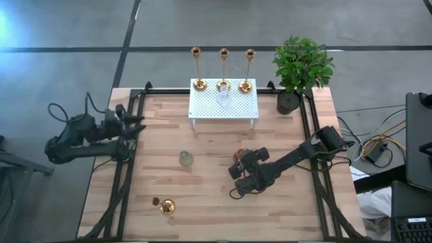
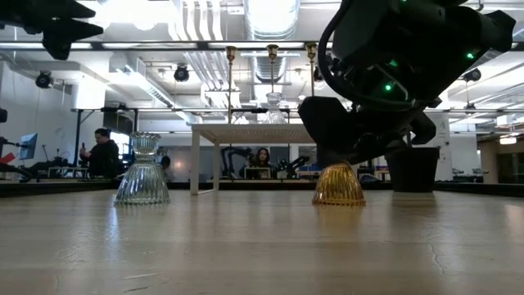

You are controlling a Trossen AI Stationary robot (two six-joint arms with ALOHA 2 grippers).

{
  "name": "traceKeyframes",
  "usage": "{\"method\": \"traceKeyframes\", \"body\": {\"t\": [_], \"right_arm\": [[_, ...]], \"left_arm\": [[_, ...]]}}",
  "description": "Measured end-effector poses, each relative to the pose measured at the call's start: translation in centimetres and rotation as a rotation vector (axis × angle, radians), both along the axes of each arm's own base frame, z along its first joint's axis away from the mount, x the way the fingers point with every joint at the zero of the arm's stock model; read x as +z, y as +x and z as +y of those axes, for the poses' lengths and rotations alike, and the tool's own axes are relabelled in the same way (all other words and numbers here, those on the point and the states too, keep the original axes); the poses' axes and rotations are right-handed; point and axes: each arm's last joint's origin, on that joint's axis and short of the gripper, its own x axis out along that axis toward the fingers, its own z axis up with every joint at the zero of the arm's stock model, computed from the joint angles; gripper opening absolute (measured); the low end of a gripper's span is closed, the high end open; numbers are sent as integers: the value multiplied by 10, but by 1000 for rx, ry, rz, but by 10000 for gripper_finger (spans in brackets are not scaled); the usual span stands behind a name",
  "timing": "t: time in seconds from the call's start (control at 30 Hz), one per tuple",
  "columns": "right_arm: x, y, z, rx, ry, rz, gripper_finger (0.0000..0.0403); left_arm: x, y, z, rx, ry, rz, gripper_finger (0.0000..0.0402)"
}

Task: Pick & Place candle stick holders
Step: Put the yellow glass candle holder on the shelf

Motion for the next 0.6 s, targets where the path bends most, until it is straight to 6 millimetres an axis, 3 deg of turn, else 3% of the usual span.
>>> {"method": "traceKeyframes", "body": {"t": [0.47,0.6], "right_arm": [[-1,-2,-1,-4,2,-2,122],[-1,-2,-1,-3,0,1,117]], "left_arm": [[-22,19,-6,-249,-104,11,188],[-32,26,-6,-277,-152,12,188]]}}
